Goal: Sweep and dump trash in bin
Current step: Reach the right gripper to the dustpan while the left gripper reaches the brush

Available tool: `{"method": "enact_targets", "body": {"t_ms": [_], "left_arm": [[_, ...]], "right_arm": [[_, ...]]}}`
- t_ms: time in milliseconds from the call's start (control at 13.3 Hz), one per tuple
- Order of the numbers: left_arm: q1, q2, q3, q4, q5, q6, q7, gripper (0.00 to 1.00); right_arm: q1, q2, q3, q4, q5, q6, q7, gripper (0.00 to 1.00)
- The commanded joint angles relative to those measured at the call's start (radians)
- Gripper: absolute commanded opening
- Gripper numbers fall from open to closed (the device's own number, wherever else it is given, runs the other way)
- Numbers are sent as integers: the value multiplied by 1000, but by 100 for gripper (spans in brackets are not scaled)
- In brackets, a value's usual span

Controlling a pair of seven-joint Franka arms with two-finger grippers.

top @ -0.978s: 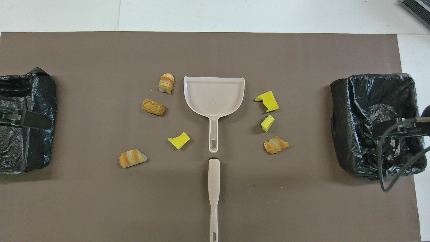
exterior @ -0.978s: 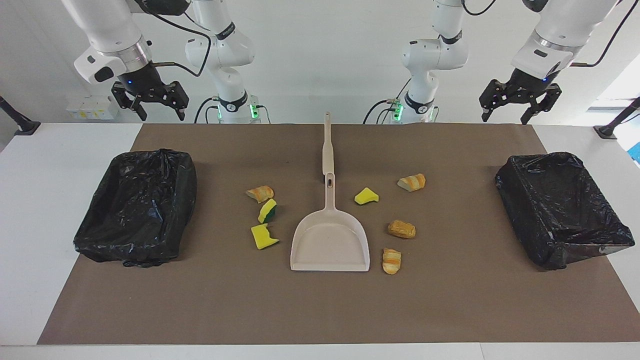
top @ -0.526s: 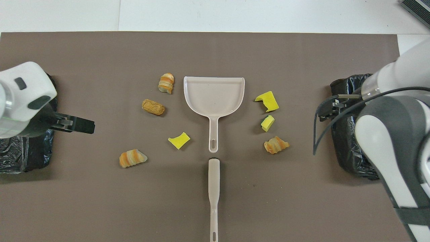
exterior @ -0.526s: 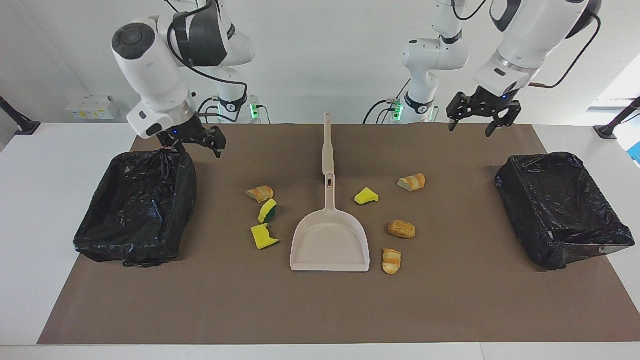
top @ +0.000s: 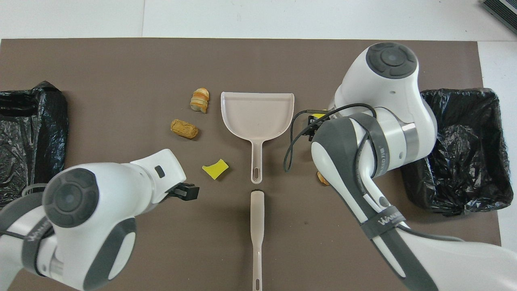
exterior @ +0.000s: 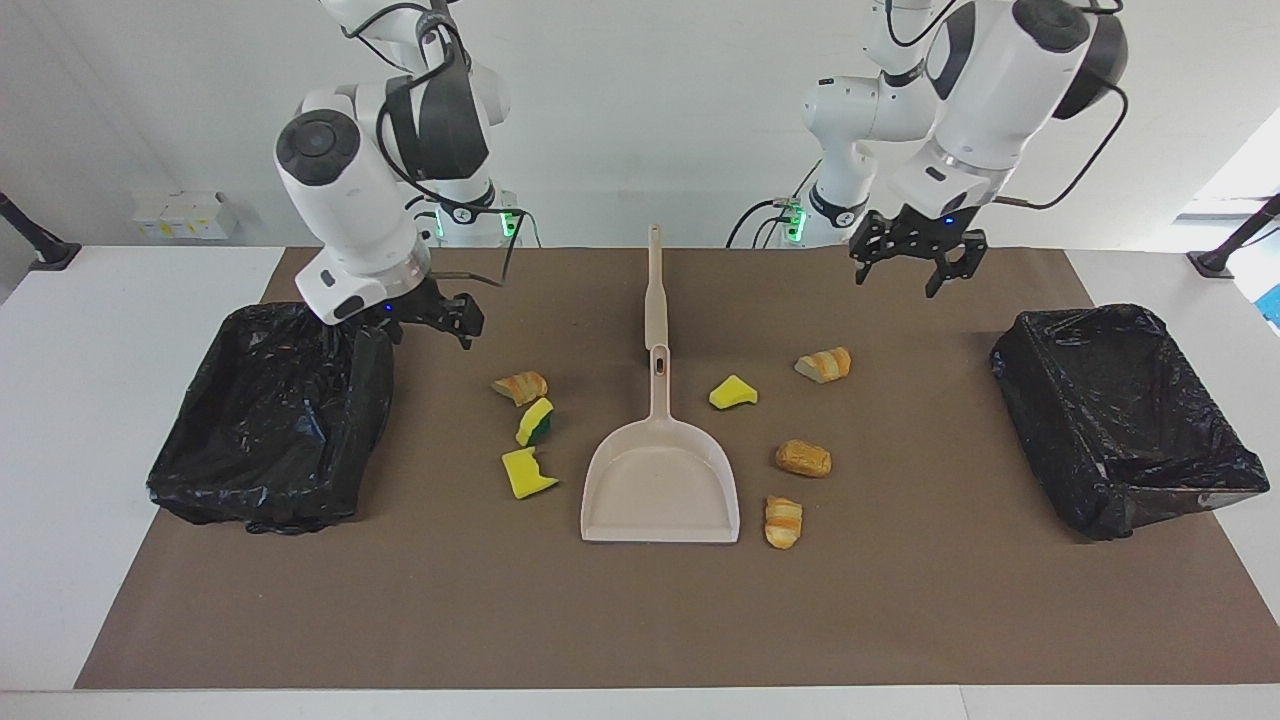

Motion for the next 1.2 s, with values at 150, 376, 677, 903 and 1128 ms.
{"method": "enact_targets", "body": {"t_ms": [150,376,677,903,1128], "left_arm": [[-213,-49,-41,-233,-4,273,-261,100],[-227,-32,-164,-247,-4,298,-401,100],[-243,-3,-285,-247,23,304,-553,100],[-253,12,-314,-246,31,313,-580,100],[-256,51,-319,-241,84,339,-654,100]], "right_arm": [[77,32,2,5,89,56,64,100],[150,85,2,6,109,96,144,100],[164,145,28,41,120,153,144,100],[186,148,31,20,114,223,127,100],[202,144,31,-24,112,252,69,90]]}}
